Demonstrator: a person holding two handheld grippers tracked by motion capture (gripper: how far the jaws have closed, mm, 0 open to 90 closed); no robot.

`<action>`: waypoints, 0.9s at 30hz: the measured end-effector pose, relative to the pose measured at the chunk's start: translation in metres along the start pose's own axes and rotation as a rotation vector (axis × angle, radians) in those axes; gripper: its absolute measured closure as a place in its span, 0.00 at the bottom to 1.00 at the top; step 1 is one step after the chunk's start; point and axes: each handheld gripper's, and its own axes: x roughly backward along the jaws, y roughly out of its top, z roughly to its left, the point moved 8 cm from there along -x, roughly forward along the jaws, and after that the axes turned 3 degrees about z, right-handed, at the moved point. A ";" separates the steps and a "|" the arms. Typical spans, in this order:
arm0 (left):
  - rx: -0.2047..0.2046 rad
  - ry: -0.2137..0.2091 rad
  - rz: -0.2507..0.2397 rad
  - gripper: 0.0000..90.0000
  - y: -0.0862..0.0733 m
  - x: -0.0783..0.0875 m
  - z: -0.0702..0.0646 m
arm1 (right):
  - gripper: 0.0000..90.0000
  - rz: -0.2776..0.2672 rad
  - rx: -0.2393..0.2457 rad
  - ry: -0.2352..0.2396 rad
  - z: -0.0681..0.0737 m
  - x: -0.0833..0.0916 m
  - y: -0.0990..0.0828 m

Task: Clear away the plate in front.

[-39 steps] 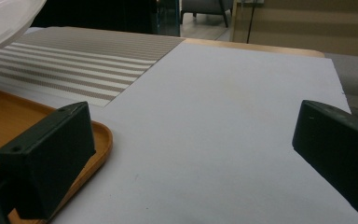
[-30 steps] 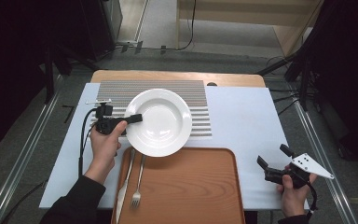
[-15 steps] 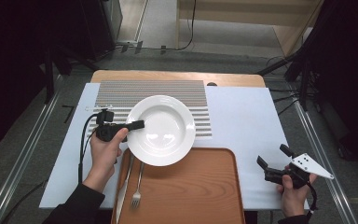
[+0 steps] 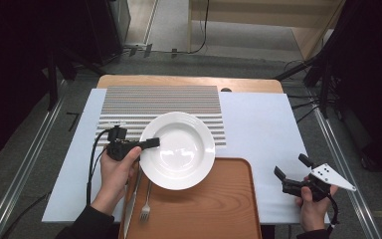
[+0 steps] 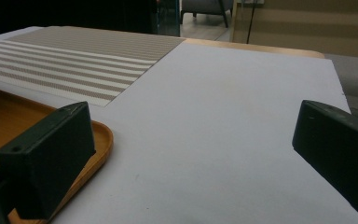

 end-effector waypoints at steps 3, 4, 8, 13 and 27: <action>-0.008 -0.016 0.009 0.90 -0.006 -0.002 -0.005 | 0.00 0.000 0.003 -0.002 0.000 0.000 0.000; -0.007 -0.018 0.009 0.90 -0.007 -0.002 -0.006 | 0.00 0.001 0.002 -0.001 0.000 0.000 0.000; -0.006 -0.034 0.028 0.90 -0.015 -0.004 -0.010 | 0.00 0.001 -0.001 -0.001 0.000 0.000 0.000; -0.007 -0.043 0.043 0.90 -0.025 -0.006 -0.013 | 0.00 -0.001 0.003 -0.002 0.000 0.000 0.000; -0.014 -0.060 0.101 0.90 -0.048 -0.014 -0.020 | 0.00 0.000 0.003 -0.002 0.000 0.000 0.000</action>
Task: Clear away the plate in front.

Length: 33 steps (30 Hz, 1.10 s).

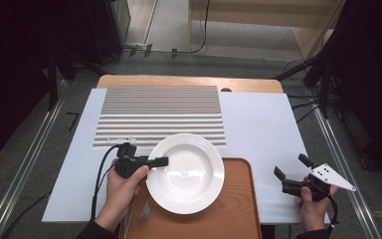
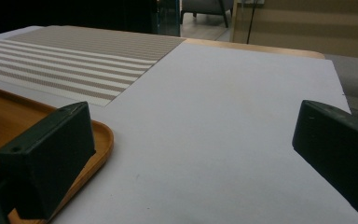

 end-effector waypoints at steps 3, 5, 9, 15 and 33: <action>-0.003 -0.003 0.018 0.90 -0.005 -0.002 -0.002 | 0.00 0.002 0.000 0.000 0.000 0.000 0.000; -0.002 -0.007 0.028 0.90 -0.009 -0.003 -0.003 | 0.00 0.000 0.003 0.001 0.000 0.000 0.000; -0.006 -0.012 0.051 0.90 -0.015 -0.006 -0.005 | 0.00 0.000 0.004 0.000 0.000 0.000 0.000; -0.006 -0.031 0.081 0.90 -0.020 -0.010 -0.008 | 0.00 0.001 0.003 -0.002 0.000 0.000 0.000; -0.016 -0.082 0.181 0.89 -0.041 -0.022 -0.015 | 0.00 0.004 0.000 -0.002 0.000 0.000 0.000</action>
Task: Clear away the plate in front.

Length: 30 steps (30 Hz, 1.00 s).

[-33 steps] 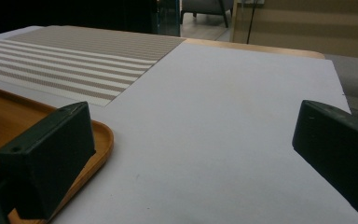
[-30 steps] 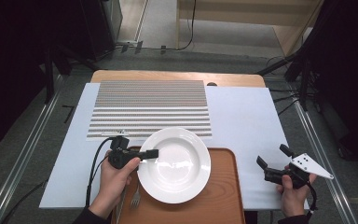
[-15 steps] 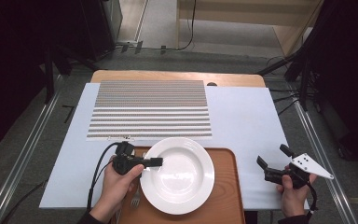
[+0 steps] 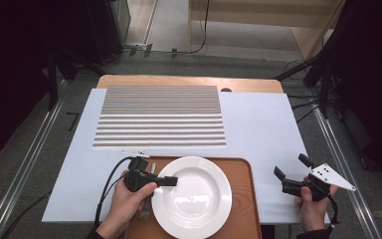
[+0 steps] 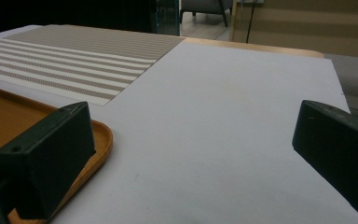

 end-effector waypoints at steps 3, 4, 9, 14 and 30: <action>0.005 0.004 0.019 0.89 -0.002 -0.003 0.002 | 0.00 -0.001 0.002 0.000 0.000 0.000 0.000; 0.011 0.004 0.021 0.89 -0.002 -0.004 0.002 | 0.00 -0.002 0.002 0.000 0.000 0.000 0.000; 0.012 -0.005 0.057 0.89 -0.005 -0.008 0.003 | 0.00 0.000 -0.005 0.000 0.000 0.000 0.000; 0.016 0.012 0.066 0.89 -0.005 -0.009 0.004 | 0.00 0.001 -0.001 0.000 0.000 0.000 0.000; -0.065 0.228 0.048 0.72 0.000 0.000 0.017 | 0.00 0.002 -0.003 -0.002 0.000 0.000 0.000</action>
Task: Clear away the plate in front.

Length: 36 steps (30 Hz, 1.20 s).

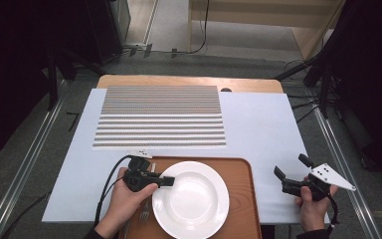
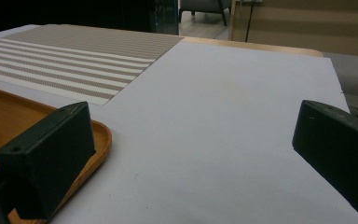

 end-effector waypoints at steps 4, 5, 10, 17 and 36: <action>-0.003 0.066 0.022 0.74 -0.004 -0.005 0.006 | 0.00 0.001 0.002 -0.001 0.000 0.000 0.000; 0.003 0.062 0.021 0.75 -0.004 -0.004 0.006 | 0.00 0.001 -0.001 0.000 0.000 0.000 0.000; 0.024 0.023 0.019 0.78 -0.002 -0.001 0.002 | 0.00 0.000 0.000 0.001 0.000 0.000 0.000; 0.020 0.008 0.037 0.78 -0.006 -0.008 -0.002 | 0.00 0.000 -0.001 0.000 0.000 0.000 0.000; -0.084 0.098 -0.113 0.31 0.004 0.010 0.003 | 0.00 0.000 0.004 0.000 0.000 0.000 0.000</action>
